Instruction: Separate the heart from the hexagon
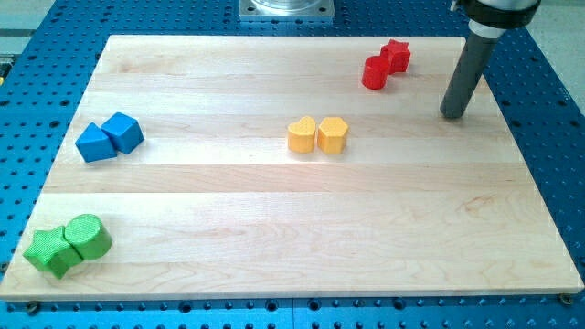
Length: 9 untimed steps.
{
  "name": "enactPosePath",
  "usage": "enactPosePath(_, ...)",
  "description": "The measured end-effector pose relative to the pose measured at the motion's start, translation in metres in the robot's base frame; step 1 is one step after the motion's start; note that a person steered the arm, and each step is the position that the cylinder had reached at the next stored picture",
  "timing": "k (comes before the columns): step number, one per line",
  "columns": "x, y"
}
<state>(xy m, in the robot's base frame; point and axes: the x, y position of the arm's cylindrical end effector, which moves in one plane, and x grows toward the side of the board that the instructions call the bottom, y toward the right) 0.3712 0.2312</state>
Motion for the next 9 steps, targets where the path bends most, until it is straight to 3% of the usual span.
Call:
enactPosePath(1,0.028,-0.009)
enactPosePath(2,0.073,-0.08)
enactPosePath(3,0.048,-0.14)
enactPosePath(4,0.033,-0.246)
enactPosePath(5,0.052,-0.248)
enactPosePath(6,0.107,-0.261)
enactPosePath(7,0.062,-0.32)
enactPosePath(9,-0.067,-0.41)
